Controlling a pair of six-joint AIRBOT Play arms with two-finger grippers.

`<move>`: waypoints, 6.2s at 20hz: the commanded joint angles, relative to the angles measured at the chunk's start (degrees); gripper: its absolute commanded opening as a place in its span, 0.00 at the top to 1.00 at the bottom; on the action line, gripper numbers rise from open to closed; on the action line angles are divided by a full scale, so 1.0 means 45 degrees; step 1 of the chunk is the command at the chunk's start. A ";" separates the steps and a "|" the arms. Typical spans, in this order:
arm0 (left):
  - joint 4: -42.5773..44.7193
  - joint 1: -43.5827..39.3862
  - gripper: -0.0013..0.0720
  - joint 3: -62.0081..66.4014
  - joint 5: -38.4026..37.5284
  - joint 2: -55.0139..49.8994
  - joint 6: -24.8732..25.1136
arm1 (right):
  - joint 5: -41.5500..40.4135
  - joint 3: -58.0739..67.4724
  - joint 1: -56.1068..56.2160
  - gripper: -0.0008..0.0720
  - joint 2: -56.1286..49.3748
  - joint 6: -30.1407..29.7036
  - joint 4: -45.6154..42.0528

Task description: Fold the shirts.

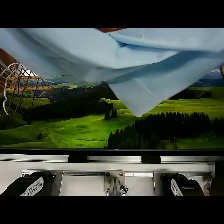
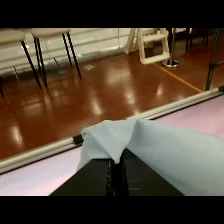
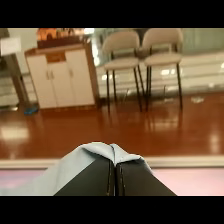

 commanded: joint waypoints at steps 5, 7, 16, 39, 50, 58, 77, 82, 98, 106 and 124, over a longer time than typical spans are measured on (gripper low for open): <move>0.5197 0.0063 0.95 0.0782 -0.1690 0.1219 -0.1549 | -0.2035 0.1200 -0.0112 0.93 0.0121 0.0000 -0.1418; 0.5265 0.0063 0.95 0.0461 -0.3220 0.1112 -0.1880 | -0.3555 0.1200 -0.0112 0.93 0.0112 0.0000 -0.1977; 0.3507 0.0034 0.95 -0.6567 -0.4435 0.1117 -0.2725 | -0.7266 -0.3628 -0.0112 0.93 -0.0359 0.0374 -0.2720; 0.1574 0.2463 0.36 -0.7873 -0.4109 -0.4522 -0.4036 | -0.5984 -0.5163 -0.2691 0.22 -0.6198 0.0495 -0.2302; -0.0515 0.0942 0.14 -1.3838 -0.0423 -0.4745 -0.1350 | -0.6625 -0.7062 -0.4294 0.22 -0.6188 -0.0408 0.0466; -0.0437 0.0121 0.17 -1.3814 0.0758 -0.5659 -0.0223 | -0.6601 -0.7062 -0.4294 0.22 -0.6188 -0.0665 0.0257; -0.0505 -0.0209 0.94 -1.3624 -0.0408 -0.4949 0.0622 | -0.2152 -0.8276 -0.2875 0.13 -1.0244 -0.0214 0.0816; -0.0719 -0.0175 0.94 -1.3629 -0.0418 -0.4891 0.0631 | -0.1195 -0.8281 -0.2628 0.14 -1.0263 -0.0515 0.0695; -0.0724 0.0432 0.95 -1.0656 -0.2628 -0.4760 0.1549 | -0.2273 -0.8058 -0.2229 0.93 -0.7247 -0.1239 0.0986; -0.0865 0.0432 0.94 -0.2234 -0.2633 -0.2628 0.0942 | -0.1540 -0.3191 -0.2225 0.93 -0.2108 -0.1642 0.1841; 0.0860 0.2623 0.94 -0.0296 -0.6581 0.0321 -0.3240 | -0.7718 0.2958 -0.2229 0.93 -0.1564 -0.1044 -0.0199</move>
